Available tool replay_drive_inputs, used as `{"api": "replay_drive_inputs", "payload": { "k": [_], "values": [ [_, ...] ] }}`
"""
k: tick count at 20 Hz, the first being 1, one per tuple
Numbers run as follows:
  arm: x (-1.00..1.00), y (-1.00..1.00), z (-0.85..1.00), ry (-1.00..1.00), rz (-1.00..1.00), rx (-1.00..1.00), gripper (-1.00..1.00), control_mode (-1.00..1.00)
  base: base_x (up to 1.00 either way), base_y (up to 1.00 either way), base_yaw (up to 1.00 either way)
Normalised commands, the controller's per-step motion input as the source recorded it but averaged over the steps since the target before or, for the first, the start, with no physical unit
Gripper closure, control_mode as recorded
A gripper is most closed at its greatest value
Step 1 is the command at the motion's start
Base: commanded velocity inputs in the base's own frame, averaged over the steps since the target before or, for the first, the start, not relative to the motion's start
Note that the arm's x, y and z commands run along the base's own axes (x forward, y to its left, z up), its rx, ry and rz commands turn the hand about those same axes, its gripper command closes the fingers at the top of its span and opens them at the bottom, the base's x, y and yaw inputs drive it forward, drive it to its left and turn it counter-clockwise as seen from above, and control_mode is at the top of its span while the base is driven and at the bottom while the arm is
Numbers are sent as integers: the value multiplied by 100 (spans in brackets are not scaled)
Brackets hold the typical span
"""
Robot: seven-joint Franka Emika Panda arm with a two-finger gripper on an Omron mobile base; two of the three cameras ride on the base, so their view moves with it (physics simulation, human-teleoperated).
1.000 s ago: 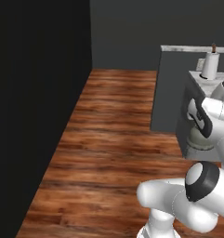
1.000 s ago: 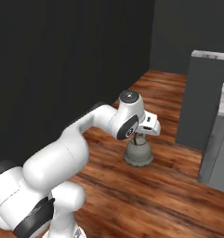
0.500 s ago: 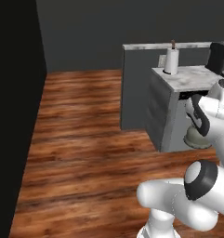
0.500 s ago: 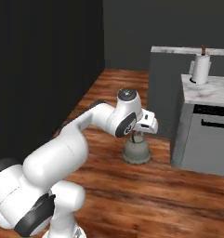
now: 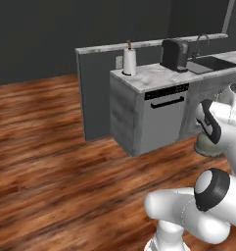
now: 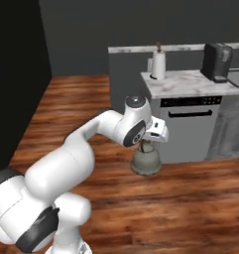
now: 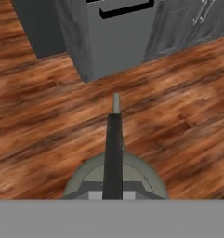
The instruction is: The kettle is done boiling. Turn off the stove, then wait for 300 timesteps before moving the kettle to the dining table.
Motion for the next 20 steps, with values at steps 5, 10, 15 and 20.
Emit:
{"api": "replay_drive_inputs", "payload": {
  "k": [5,10,15,20],
  "values": [
    [0,0,0,0,0,0,100,100,13,77,-47],
    [0,0,0,0,0,0,100,100,12,82,-43],
    [0,0,0,0,0,0,100,100,13,82,-38],
    [0,0,0,0,0,0,100,100,27,87,-31]
  ]
}}
